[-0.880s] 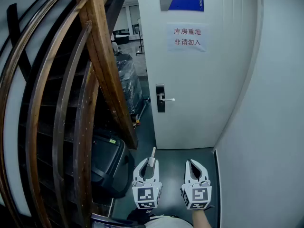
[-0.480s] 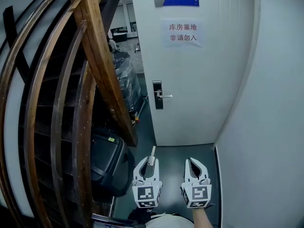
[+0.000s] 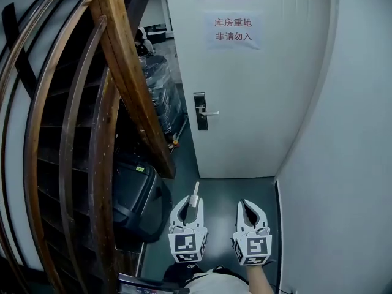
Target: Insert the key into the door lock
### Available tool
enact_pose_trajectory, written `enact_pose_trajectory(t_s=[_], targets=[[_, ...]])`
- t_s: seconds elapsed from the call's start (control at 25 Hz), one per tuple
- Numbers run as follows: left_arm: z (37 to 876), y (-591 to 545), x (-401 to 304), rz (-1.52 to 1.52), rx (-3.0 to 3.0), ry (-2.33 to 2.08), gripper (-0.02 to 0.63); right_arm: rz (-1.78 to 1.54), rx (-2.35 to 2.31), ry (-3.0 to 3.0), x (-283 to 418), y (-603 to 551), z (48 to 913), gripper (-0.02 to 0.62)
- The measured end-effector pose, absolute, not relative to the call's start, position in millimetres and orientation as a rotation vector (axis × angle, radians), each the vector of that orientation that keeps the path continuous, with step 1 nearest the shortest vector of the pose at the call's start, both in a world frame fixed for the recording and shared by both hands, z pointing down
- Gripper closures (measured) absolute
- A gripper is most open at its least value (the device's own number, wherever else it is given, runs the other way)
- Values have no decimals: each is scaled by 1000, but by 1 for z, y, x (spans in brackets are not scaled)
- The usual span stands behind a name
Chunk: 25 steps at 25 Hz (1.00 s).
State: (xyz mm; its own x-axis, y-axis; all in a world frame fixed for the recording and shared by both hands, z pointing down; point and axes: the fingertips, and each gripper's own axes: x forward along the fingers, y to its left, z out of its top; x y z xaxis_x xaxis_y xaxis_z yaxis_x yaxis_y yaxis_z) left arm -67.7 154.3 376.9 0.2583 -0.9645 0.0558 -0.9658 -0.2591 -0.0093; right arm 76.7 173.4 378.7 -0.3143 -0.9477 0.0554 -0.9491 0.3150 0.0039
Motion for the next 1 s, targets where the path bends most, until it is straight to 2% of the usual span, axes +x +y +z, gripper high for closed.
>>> enact_pose_trajectory(t_s=[0.56, 1.0], targets=[[408, 142, -45, 165, 2446, -1868, 489, 149, 1746, -2508, 91, 164, 412, 590], [421, 38, -56, 150, 2471, -1828, 489, 110, 1742, -2481, 70, 66, 419, 591]])
